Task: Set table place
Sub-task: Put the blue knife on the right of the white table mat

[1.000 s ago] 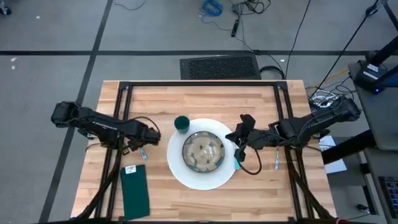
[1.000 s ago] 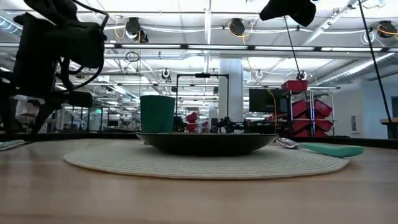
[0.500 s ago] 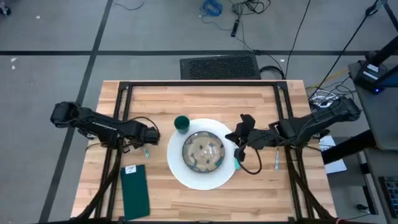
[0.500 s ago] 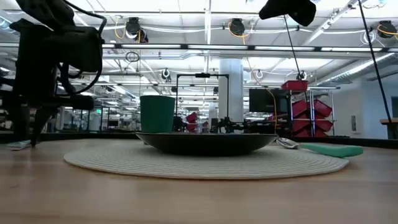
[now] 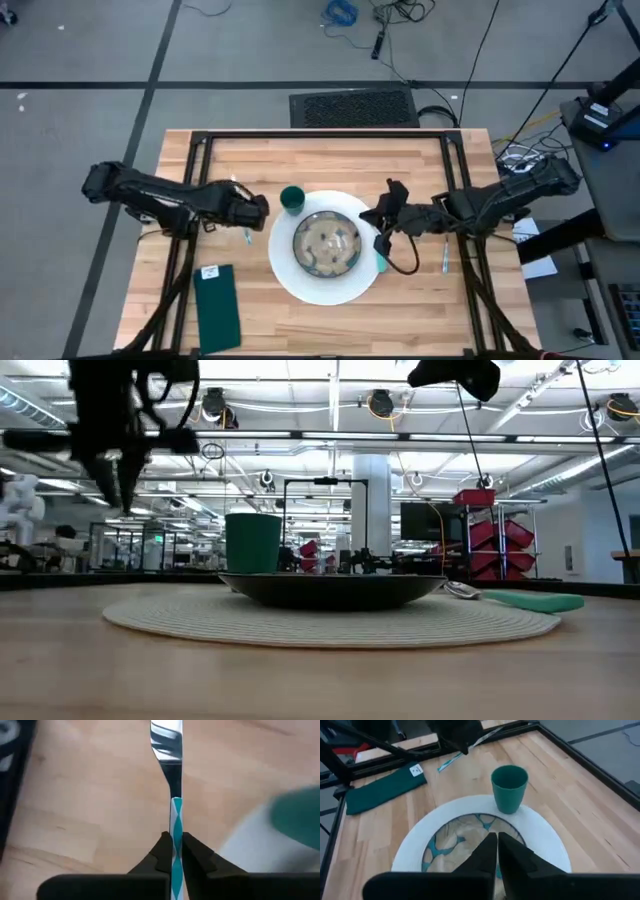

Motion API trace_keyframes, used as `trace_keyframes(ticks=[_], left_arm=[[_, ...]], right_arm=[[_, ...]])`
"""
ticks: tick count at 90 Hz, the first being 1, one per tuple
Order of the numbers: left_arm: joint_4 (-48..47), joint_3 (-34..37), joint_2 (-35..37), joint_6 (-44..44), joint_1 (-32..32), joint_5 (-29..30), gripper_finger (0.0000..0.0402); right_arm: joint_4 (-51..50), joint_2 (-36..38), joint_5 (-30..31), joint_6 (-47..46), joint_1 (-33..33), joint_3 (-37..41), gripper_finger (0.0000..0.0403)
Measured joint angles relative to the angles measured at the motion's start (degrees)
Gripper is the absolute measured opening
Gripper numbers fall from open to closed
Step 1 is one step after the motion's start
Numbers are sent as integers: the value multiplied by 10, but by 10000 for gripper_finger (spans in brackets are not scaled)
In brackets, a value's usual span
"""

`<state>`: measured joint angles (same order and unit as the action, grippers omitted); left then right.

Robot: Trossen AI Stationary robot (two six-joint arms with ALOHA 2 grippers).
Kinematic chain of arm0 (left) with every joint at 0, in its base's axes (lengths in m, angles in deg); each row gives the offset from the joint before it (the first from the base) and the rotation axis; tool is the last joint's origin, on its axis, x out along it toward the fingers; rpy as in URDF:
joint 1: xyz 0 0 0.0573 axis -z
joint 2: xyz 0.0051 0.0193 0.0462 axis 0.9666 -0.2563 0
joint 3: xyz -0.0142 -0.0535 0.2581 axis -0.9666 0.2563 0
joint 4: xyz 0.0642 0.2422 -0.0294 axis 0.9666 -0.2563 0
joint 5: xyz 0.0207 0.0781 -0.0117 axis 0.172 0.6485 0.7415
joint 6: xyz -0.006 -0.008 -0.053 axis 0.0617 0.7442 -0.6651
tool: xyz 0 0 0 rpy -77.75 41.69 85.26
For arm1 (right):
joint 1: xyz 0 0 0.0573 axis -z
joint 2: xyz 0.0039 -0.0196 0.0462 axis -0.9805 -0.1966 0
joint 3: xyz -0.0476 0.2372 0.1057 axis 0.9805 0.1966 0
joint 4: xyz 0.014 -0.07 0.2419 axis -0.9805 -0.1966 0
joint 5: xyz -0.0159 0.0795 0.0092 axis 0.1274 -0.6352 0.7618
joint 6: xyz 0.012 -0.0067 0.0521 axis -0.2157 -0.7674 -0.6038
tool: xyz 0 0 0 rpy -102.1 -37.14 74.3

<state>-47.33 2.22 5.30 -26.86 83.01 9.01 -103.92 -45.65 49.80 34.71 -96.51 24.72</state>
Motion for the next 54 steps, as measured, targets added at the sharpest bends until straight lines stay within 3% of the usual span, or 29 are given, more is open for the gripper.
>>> trace_keyframes(ticks=[25,38,54], left_arm=[[-5,-126,-2,23,47,55,1],[-1,-170,-23,27,73,82,1],[103,-180,-67,114,87,96,1]], right_arm=[[2,0,0,0,3,0,2],[1,0,1,-48,8,0,2],[3,0,2,-127,25,0,2]])
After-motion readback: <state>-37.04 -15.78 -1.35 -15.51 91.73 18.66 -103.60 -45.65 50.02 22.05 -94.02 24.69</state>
